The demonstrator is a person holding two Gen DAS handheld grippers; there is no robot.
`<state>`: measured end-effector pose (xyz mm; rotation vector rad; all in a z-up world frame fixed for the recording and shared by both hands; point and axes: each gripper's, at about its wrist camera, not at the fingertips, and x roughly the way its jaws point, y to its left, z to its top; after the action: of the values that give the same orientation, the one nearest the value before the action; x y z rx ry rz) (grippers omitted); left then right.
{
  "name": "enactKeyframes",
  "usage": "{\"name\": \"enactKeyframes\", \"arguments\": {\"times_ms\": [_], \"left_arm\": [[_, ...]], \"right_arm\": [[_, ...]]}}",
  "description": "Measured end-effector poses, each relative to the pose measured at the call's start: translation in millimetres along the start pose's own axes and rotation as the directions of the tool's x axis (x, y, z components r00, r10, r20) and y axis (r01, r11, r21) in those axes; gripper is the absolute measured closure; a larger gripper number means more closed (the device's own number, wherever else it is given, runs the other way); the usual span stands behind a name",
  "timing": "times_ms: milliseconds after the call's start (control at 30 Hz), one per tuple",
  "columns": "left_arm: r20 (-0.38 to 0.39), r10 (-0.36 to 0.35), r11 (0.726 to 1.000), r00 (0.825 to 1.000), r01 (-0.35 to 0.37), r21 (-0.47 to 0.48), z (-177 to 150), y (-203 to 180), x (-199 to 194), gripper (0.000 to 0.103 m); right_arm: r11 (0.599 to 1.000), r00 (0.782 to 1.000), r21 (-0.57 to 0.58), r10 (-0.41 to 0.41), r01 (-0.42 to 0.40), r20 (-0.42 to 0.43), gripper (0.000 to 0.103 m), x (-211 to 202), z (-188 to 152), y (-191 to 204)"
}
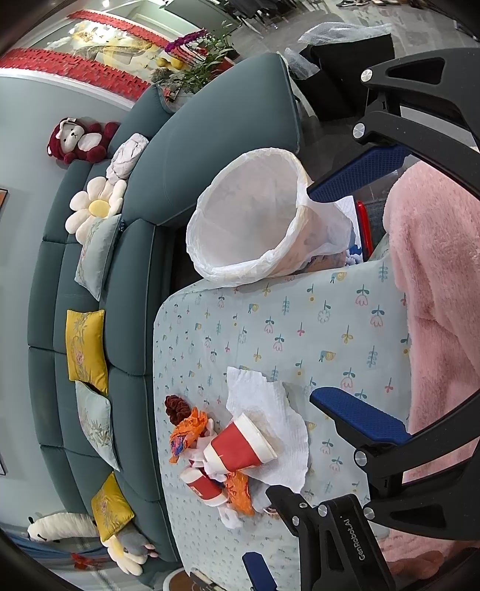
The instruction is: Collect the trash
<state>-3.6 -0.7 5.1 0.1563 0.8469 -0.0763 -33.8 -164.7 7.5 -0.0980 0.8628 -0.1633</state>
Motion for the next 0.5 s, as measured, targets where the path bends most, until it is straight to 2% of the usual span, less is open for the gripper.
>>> {"name": "enactKeyframes", "arguments": {"times_ms": [500], "left_arm": [[0.018,0.018,1.000,1.000,-0.018,0.002,1.8,-1.2,-5.3,0.007]], "right_arm": [[1.000,1.000,-0.008,0.007,-0.006,0.013,0.007,-5.1,1.9,2.5]]}}
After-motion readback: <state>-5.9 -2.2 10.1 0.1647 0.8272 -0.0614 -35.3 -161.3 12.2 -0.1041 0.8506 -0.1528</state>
